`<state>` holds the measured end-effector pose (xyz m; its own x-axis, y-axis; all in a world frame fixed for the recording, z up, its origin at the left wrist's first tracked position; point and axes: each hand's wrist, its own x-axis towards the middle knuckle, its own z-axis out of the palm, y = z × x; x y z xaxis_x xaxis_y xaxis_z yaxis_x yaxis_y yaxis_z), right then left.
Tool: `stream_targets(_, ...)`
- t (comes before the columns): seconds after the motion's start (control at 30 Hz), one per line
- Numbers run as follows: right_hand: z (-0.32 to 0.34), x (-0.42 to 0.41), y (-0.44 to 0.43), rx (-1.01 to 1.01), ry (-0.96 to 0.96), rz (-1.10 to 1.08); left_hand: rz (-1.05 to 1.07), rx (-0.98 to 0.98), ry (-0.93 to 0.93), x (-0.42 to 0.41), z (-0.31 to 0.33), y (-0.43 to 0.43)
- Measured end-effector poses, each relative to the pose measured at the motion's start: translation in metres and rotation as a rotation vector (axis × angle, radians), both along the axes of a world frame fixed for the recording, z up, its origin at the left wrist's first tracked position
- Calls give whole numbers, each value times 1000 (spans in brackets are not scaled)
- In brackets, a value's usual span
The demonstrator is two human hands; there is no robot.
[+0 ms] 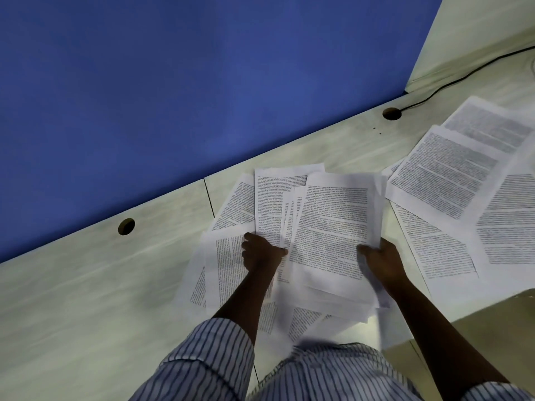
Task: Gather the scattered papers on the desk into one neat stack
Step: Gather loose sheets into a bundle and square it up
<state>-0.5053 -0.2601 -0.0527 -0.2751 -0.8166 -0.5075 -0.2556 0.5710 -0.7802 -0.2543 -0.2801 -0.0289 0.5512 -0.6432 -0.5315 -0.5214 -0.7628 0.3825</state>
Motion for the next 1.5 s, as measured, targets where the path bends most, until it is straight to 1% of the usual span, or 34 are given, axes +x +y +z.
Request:
stream_targets(0.07,-1,-1,2,-5,-4,2,37,-38,66,6,-3,1)
stream_targets(0.17,-2,0,1,-12,13,4,19,-127,117,16,-9,5)
stream_targets(0.3,0,1,0,-19,-30,-37,41,-165,322,30,-15,6)
stream_targets(0.37,2,0,1,-23,-72,-49,40,-186,386,34,-17,3)
stream_targets(0.47,8,-4,4,-53,-224,-147,67,-229,447,34,2,2)
stream_targets(0.57,11,-14,9,-77,-304,-290,137,-292,491,47,12,-4)
stream_targets(0.63,8,-25,13,-75,-311,-354,177,-352,514,61,18,-9)
stream_targets(0.73,5,-39,21,-80,-268,-371,239,-444,558,79,34,-10)
stream_targets(0.87,5,-27,32,-82,-246,-303,299,-518,646,93,49,10)
stream_targets(1.0,18,6,41,-73,-360,-216,224,-473,754,96,52,50)
stream_targets(1.1,26,35,46,-86,-451,-71,148,-403,743,102,44,83)
stream_targets(1.2,43,72,61,-70,-447,81,106,-404,703,119,38,125)
stream_targets(1.27,55,92,69,-45,-435,149,129,-409,715,130,38,150)
stream_targets(1.33,64,106,74,-26,-471,185,172,-414,700,140,40,168)
stream_targets(1.4,76,128,90,-5,-494,257,243,-473,680,159,45,198)
stream_targets(1.5,84,156,113,-28,-504,336,251,-547,779,179,50,242)
